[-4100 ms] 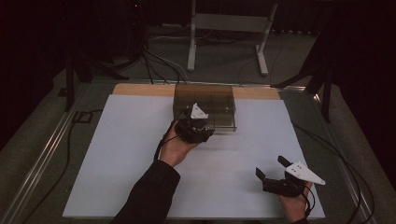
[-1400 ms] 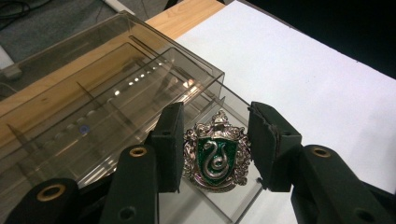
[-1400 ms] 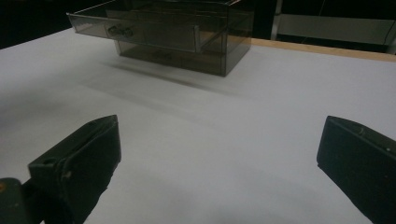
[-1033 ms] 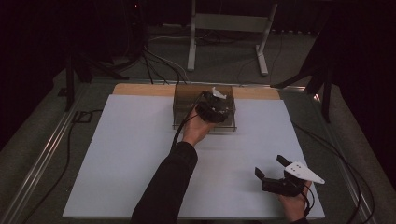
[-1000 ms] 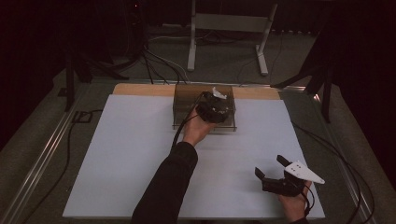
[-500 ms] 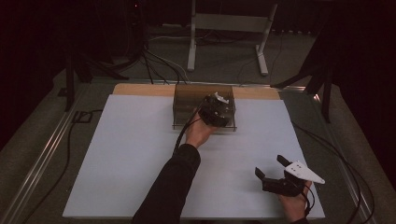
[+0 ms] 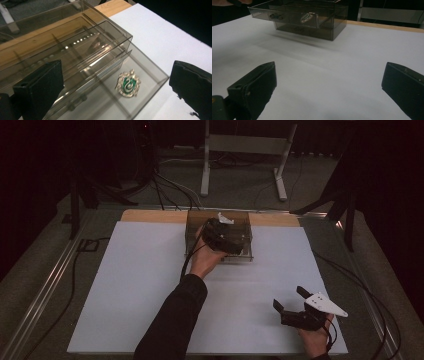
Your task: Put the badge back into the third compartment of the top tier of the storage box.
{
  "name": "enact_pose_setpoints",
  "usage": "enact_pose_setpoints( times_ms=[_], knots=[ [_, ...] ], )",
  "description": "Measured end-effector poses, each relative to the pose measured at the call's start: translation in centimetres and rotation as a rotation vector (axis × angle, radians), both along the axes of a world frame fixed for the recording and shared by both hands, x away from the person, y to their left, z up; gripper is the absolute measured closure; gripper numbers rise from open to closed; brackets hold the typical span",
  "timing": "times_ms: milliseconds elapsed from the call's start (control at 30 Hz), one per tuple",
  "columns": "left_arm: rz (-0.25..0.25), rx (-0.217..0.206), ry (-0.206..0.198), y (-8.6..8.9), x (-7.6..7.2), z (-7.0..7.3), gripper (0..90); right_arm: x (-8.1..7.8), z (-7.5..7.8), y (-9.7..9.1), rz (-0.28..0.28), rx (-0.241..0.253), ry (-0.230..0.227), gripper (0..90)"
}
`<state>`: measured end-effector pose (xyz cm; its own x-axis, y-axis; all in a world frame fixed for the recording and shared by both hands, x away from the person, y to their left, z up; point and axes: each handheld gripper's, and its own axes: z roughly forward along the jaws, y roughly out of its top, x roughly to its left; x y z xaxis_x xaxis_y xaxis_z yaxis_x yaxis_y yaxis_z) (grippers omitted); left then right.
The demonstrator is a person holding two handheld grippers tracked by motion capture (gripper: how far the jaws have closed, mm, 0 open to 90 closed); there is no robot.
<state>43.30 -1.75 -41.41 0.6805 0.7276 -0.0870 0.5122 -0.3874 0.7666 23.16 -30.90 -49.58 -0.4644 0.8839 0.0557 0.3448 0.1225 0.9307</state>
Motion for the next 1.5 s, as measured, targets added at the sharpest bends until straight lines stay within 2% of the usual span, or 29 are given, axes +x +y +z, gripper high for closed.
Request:
enact_pose_setpoints(
  times_ms=[33,67,133,267,333,367,400,467,500,533,633,700,767,800,933,1000,1033,1067,1100,1167,1200,1233,1267,1333,1400,1433,1500],
  knots=[
    [0.008,-0.008,-0.020,0.9,-0.4,0.2,0.3,0.0,0.0,0.0,0.000,0.001,0.000,0.1],
    [0.008,-0.008,-0.020,0.9,-0.4,0.2,0.3,0.0,0.0,0.0,0.000,0.001,0.000,0.1],
    [0.018,-0.028,-0.038,2.0,-0.8,0.5,0.3,0.0,0.0,0.0,-0.001,0.001,0.000,0.1],
    [0.037,-0.026,-0.084,4.5,-1.9,1.1,0.3,0.0,0.0,0.1,0.005,-0.003,0.001,0.1],
    [0.044,-0.018,-0.095,5.7,-2.5,1.3,0.3,0.0,0.0,0.1,0.006,-0.005,0.001,0.1],
    [0.044,-0.018,-0.095,5.7,-2.5,1.3,0.3,0.0,0.0,0.1,0.006,-0.005,0.001,0.1],
    [0.046,-0.011,-0.119,7.4,-3.6,1.4,0.3,-0.1,0.0,0.2,0.006,-0.005,0.002,0.1],
    [0.051,-0.015,-0.139,8.8,-4.4,1.4,0.3,-0.1,0.0,0.2,0.007,-0.005,0.003,0.1],
    [0.051,-0.015,-0.139,8.8,-4.4,1.4,0.3,-0.1,0.0,0.2,0.007,-0.005,0.003,0.1],
    [0.062,-0.024,-0.158,10.1,-5.4,1.3,0.3,-0.1,-0.1,0.2,0.012,-0.005,0.005,0.1],
    [0.076,-0.024,-0.188,12.2,-6.8,1.3,0.3,-0.1,-0.1,0.3,0.019,-0.004,0.009,0.1],
    [0.097,-0.039,-0.207,13.5,-7.8,1.3,0.3,-0.2,-0.1,0.4,0.021,-0.005,0.008,0.1],
    [0.105,-0.050,-0.218,14.2,-8.2,1.2,0.3,-0.2,-0.1,0.5,0.022,-0.005,0.008,0.1],
    [0.115,-0.049,-0.239,15.5,-9.3,1.1,0.3,-0.2,-0.1,0.5,0.023,-0.006,0.009,0.1],
    [0.141,-0.056,-0.266,18.2,-11.3,-0.1,0.3,-0.5,0.0,0.5,0.027,0.000,0.008,0.1],
    [0.152,-0.051,-0.275,18.9,-11.8,-0.4,0.3,-0.5,0.0,0.6,0.029,-0.001,0.008,0.1],
    [0.152,-0.051,-0.275,18.9,-11.8,-0.4,0.3,-0.5,0.0,0.6,0.029,-0.001,0.008,0.1],
    [0.173,-0.064,-0.280,20.4,-12.9,-1.3,0.3,-0.6,0.0,0.7,0.036,-0.004,0.006,0.1],
    [0.185,-0.072,-0.281,21.0,-13.3,-1.7,0.3,-0.6,0.0,0.7,0.036,-0.004,0.006,0.1],
    [0.191,-0.077,-0.282,21.4,-13.6,-2.0,0.3,-0.6,0.0,0.8,0.037,-0.007,0.006,0.1],
    [0.198,-0.088,-0.285,22.5,-14.4,-2.9,0.3,-0.6,0.0,0.8,0.038,-0.008,0.005,0.1],
    [0.198,-0.088,-0.285,22.5,-14.4,-2.9,0.3,-0.6,0.0,0.8,0.038,-0.008,0.005,0.1],
    [0.195,-0.086,-0.278,23.5,-15.2,-3.8,0.3,-0.7,0.1,0.9,0.040,-0.010,0.002,0.1],
    [0.194,-0.080,-0.278,24.4,-15.7,-4.5,0.3,-0.8,0.1,1.0,0.040,-0.007,-0.002,0.1],
    [0.194,-0.080,-0.278,24.4,-15.7,-4.5,0.3,-0.8,0.1,1.0,0.040,-0.008,0.000,0.1],
    [0.210,-0.099,-0.284,25.6,-16.4,-5.3,0.3,-0.7,0.0,1.0,0.042,-0.009,0.000,0.1],
    [0.238,-0.118,-0.290,26.7,-17.3,-6.3,0.3,-0.6,0.0,1.0,0.042,-0.010,0.000,0.1]
  ],
)
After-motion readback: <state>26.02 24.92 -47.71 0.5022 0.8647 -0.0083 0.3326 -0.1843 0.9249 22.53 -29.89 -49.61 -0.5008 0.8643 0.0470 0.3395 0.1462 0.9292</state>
